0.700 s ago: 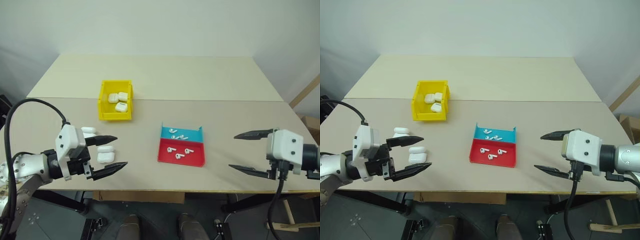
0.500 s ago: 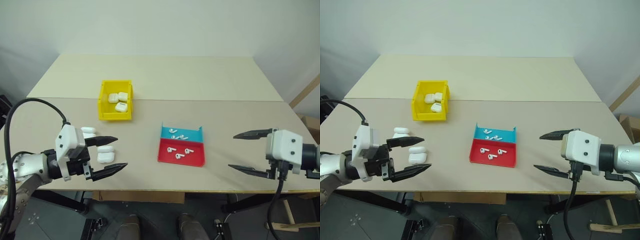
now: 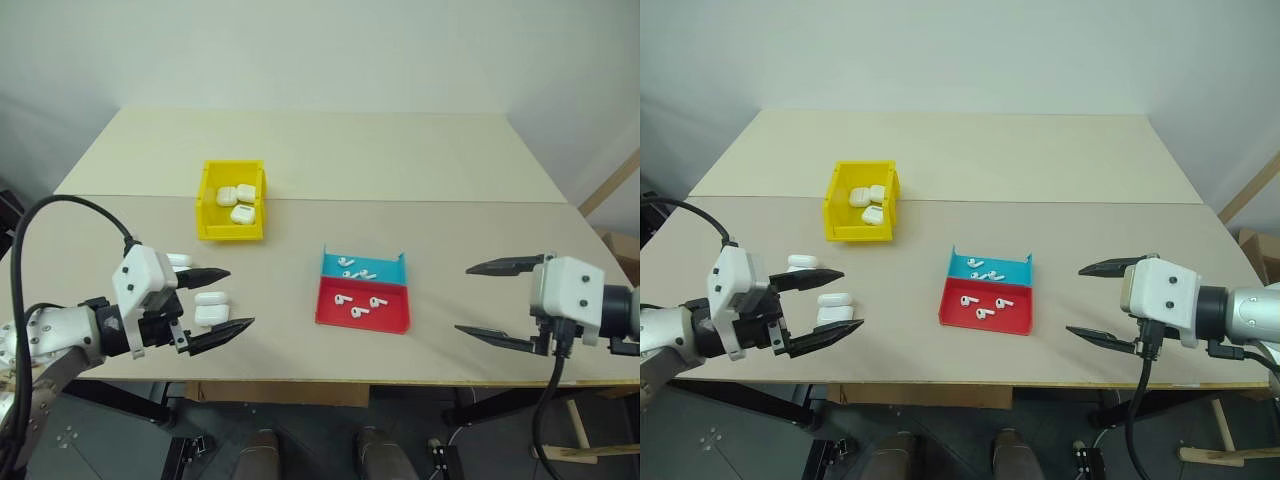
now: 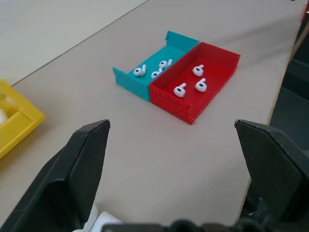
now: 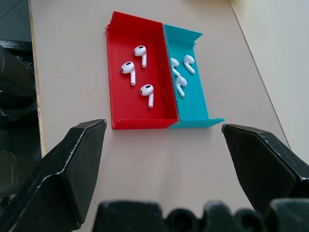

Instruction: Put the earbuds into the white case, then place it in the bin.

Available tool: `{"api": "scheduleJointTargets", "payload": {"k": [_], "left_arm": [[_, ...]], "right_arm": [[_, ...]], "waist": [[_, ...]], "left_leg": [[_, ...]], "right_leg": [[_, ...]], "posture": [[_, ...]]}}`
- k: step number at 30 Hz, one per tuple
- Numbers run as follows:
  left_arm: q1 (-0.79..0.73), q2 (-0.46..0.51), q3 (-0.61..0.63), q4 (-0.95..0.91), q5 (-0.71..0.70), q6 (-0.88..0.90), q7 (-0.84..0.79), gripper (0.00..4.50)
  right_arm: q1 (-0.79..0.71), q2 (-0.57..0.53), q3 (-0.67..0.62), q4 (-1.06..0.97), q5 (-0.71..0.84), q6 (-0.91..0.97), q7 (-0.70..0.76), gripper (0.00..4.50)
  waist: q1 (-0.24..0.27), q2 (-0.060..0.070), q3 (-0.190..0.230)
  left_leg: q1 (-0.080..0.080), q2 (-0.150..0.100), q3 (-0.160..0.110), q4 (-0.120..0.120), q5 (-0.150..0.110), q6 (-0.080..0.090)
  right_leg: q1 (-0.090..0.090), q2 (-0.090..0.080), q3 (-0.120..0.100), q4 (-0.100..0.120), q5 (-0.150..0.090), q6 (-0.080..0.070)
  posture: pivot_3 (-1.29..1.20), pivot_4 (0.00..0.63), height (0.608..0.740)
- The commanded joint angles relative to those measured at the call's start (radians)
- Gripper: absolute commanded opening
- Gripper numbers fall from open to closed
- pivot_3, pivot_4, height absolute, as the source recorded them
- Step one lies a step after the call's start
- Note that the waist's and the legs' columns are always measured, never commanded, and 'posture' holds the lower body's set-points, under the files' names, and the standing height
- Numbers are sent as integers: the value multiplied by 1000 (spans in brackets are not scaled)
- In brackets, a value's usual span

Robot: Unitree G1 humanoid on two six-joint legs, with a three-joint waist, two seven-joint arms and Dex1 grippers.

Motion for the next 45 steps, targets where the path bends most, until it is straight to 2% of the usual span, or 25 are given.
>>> {"api": "scheduleJointTargets", "payload": {"k": [1,7,9,14,17,21,23,24,26,29,31,35,41,45], "left_arm": [[-8,11,62,-115,-15,87,134,4500],[-123,74,38,-194,-56,308,328,4500],[-202,110,3,-196,-119,463,391,4500],[-462,51,-54,-154,-249,875,559,4500],[-566,53,-130,-1,-385,953,734,4500],[-653,104,-218,197,-682,953,1014,4500],[-659,267,-354,242,-1049,754,1273,4500],[-657,332,-415,242,-1170,665,1354,4500],[-623,391,-491,199,-1250,522,1430,4500],[-577,438,-563,115,-1250,374,1514,4500],[-526,429,-594,48,-1250,252,1593,4500],[-468,339,-718,-98,-1250,-3,1877,4500],[-502,115,-864,-168,-1250,-250,2329,4500],[-519,104,-914,-176,-1250,-326,2397,4500]], "right_arm": [[-28,-2,-3,-1,-1,-17,-15,4468],[-73,-18,15,31,-6,-14,-11,4468],[-88,-23,22,39,-7,-9,-11,4468],[-115,-28,46,53,-14,10,-23,4468],[-135,-26,68,52,-10,25,-34,4468],[-153,-31,92,47,-9,52,-42,4468],[-159,-38,98,49,-9,67,-42,4468],[-161,-41,100,50,-8,73,-42,4468],[-167,-49,100,56,-7,83,-42,4468],[-171,-59,98,60,-2,99,-35,4468],[-178,-68,103,67,-2,107,-32,4468],[-201,-78,120,86,1,114,-22,4468],[-233,-87,150,122,-8,100,7,4468],[-253,-97,163,143,-12,105,18,4468]], "waist": [[0,-1,1],[2,-2,1],[1,-2,1],[0,-3,2],[0,-3,2],[-5,-4,2],[-6,-7,4],[-7,-7,4],[-4,-6,3],[4,-5,3],[9,-5,3],[23,-5,3],[35,-5,3],[39,-5,3]], "left_leg": [[0,0,0,0,0,0],[2,0,-1,0,0,0],[2,0,0,0,0,0],[1,-1,-1,0,0,0],[1,-1,-2,0,0,0],[2,-1,-2,0,0,0],[1,-1,-3,0,0,0],[1,0,-3,0,0,-1],[0,0,-4,0,-1,-2],[0,-3,0,-1,-1,-2],[0,-3,0,-1,-1,-2],[3,-3,1,-1,-1,-2],[4,-3,2,0,-1,-2],[3,-3,3,2,-1,-2]], "right_leg": [[0,0,0,0,0,0],[1,0,0,1,0,0],[2,0,0,1,0,0],[1,0,-1,1,0,1],[1,0,-1,1,-1,1],[1,0,0,2,0,1],[1,0,-1,2,0,1],[-1,-1,0,4,0,1],[-3,-3,2,4,0,0],[-2,-4,3,3,0,0],[-1,-4,2,2,0,0],[2,-3,3,1,1,0],[4,-3,4,0,1,1],[4,-3,4,0,2,1]], "posture": [[0,150,740],[0,150,740],[0,150,740],[0,150,740],[0,150,740],[0,150,740],[0,150,740],[0,150,740],[0,150,740],[0,150,740],[0,150,740],[0,150,740],[0,150,740],[0,150,740]]}}
